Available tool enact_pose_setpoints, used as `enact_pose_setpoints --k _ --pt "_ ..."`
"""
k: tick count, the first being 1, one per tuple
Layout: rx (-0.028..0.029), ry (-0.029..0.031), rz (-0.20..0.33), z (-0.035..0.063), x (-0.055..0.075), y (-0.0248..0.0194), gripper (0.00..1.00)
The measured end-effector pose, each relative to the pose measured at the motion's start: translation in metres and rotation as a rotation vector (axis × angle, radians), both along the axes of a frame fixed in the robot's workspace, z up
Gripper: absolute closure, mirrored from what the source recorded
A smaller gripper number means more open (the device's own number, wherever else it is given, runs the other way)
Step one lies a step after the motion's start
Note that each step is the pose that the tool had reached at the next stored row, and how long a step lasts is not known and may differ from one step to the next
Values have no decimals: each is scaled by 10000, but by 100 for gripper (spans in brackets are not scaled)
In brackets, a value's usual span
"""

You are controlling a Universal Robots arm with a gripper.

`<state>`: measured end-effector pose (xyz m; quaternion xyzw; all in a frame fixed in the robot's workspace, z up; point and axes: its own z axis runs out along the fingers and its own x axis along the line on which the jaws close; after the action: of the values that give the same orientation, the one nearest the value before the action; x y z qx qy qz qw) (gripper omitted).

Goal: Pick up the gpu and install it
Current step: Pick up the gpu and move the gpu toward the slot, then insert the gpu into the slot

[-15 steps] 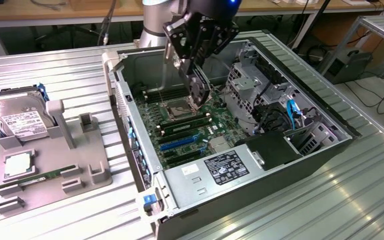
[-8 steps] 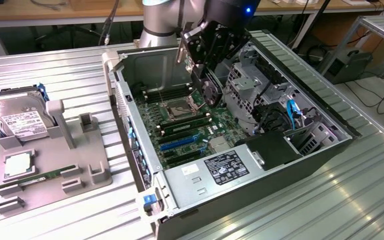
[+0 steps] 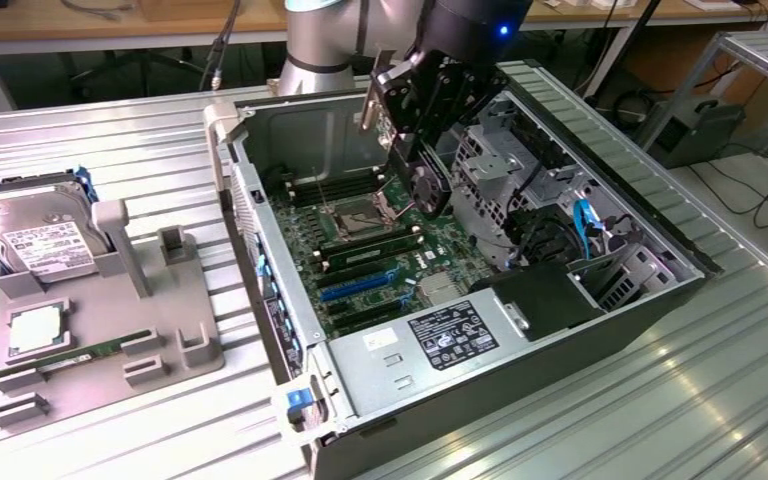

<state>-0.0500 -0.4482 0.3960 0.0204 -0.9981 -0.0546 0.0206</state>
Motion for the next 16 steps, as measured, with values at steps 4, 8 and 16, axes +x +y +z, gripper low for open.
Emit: enact_pose_setpoints --k 4,8,16 --pt "0 0 0 0 0 0 74" --pt "1 0 0 0 0 0 74" --pt "3 -6 298 -5 1 0 74"
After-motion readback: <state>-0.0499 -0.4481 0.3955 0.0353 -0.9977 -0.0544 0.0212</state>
